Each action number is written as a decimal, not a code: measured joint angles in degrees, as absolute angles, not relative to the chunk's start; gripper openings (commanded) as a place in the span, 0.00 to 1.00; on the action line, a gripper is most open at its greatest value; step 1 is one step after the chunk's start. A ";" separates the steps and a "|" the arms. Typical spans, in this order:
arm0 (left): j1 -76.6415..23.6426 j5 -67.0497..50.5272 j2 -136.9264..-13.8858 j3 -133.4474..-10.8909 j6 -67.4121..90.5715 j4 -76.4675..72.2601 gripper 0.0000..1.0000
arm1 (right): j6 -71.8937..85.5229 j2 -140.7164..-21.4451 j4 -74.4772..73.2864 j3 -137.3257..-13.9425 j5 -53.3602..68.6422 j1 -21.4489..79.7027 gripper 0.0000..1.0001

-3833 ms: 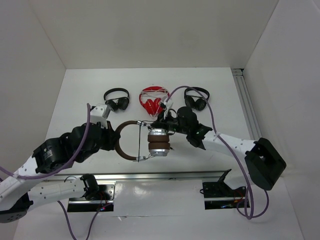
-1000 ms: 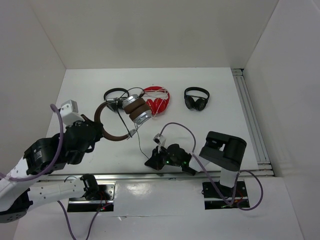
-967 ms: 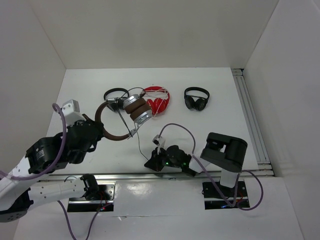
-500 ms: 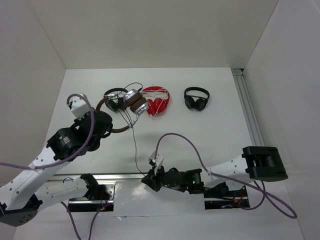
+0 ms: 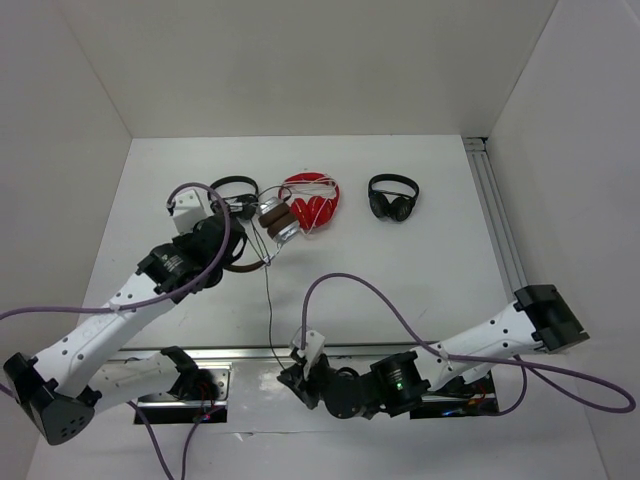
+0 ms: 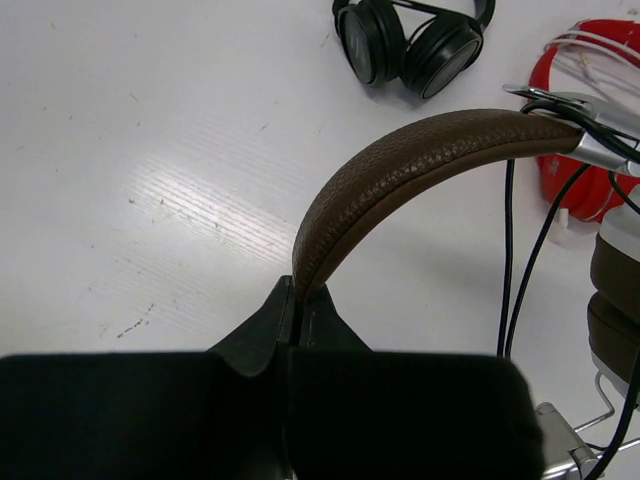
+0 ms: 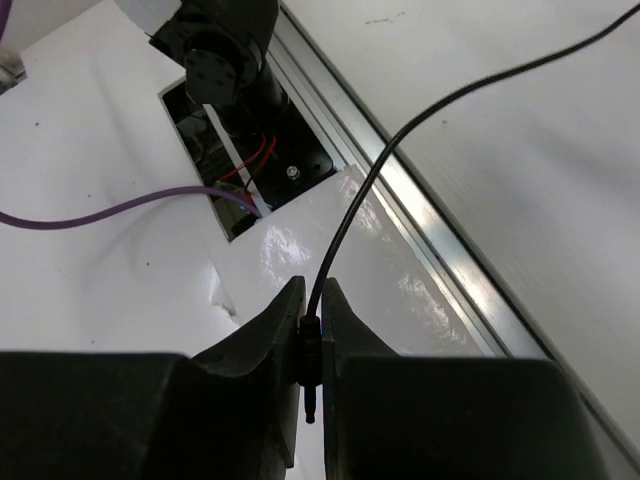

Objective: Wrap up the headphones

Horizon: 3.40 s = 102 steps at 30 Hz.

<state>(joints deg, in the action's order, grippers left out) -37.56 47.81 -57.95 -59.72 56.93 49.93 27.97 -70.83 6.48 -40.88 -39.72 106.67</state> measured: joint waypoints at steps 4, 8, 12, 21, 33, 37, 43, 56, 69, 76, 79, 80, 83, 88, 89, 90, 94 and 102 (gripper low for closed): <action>-36.82 46.70 -59.00 -57.80 57.17 48.97 0.00 | 26.26 -70.85 2.46 -45.63 -41.43 107.46 0.00; -37.15 45.50 -58.92 -53.63 57.39 48.34 0.00 | 24.05 -70.74 -1.34 -50.00 -42.39 107.48 0.00; -40.80 45.15 -58.19 -49.08 57.45 47.99 0.00 | 20.18 -70.57 -4.10 -53.52 -42.96 107.48 0.00; -53.08 46.26 -57.84 -44.58 58.46 45.65 0.00 | 12.16 -69.60 -9.41 -58.94 -42.22 102.52 0.00; -60.31 44.10 -52.23 -36.45 53.60 38.68 0.00 | 8.60 -61.19 -15.59 -59.24 -39.59 91.53 0.00; -61.30 42.19 -52.21 -36.36 49.87 35.46 0.00 | 8.03 -61.58 -17.08 -59.29 -38.30 90.59 0.00; -61.71 37.78 -47.70 -34.48 45.36 32.05 0.00 | 7.03 -61.95 -17.98 -58.59 -36.86 87.24 0.00; -61.71 32.18 -41.69 -33.32 43.51 31.27 0.00 | 3.73 -63.11 -16.78 -55.92 -22.33 63.42 0.00; -61.71 30.63 -40.10 -37.52 43.44 35.24 0.00 | 3.14 -69.06 -12.49 -52.88 -1.65 49.43 0.00; -61.71 31.64 -43.70 -45.63 44.16 39.09 0.00 | 3.31 -70.11 -10.55 -51.70 2.70 48.47 0.02; -61.71 33.12 -45.04 -48.34 45.45 40.88 0.00 | 3.36 -70.11 -9.41 -50.85 3.92 48.47 0.09; -61.71 33.76 -45.50 -49.08 45.69 41.25 0.00 | 3.46 -70.04 -9.13 -50.39 4.10 48.47 0.16; -61.71 35.55 -47.18 -50.87 47.13 43.03 0.00 | 3.95 -69.12 -8.69 -48.23 4.62 48.47 0.29; -61.84 37.95 -49.50 -52.86 51.37 46.41 0.00 | 5.54 -65.45 -8.19 -44.21 3.88 48.40 0.44; -61.87 38.61 -49.65 -53.06 52.29 47.13 0.00 | 6.04 -64.49 -8.16 -43.48 3.27 48.38 0.48; -61.87 39.20 -49.74 -53.23 53.30 47.97 0.00 | 6.59 -63.61 -8.19 -43.00 2.46 48.36 0.52; -61.80 40.84 -49.71 -53.98 56.64 50.15 0.00 | 8.19 -61.71 -7.62 -41.78 0.08 48.34 0.65; -58.89 41.30 -48.47 -55.11 57.87 51.57 0.00 | 11.55 -61.63 -7.03 -39.40 -5.41 48.12 0.94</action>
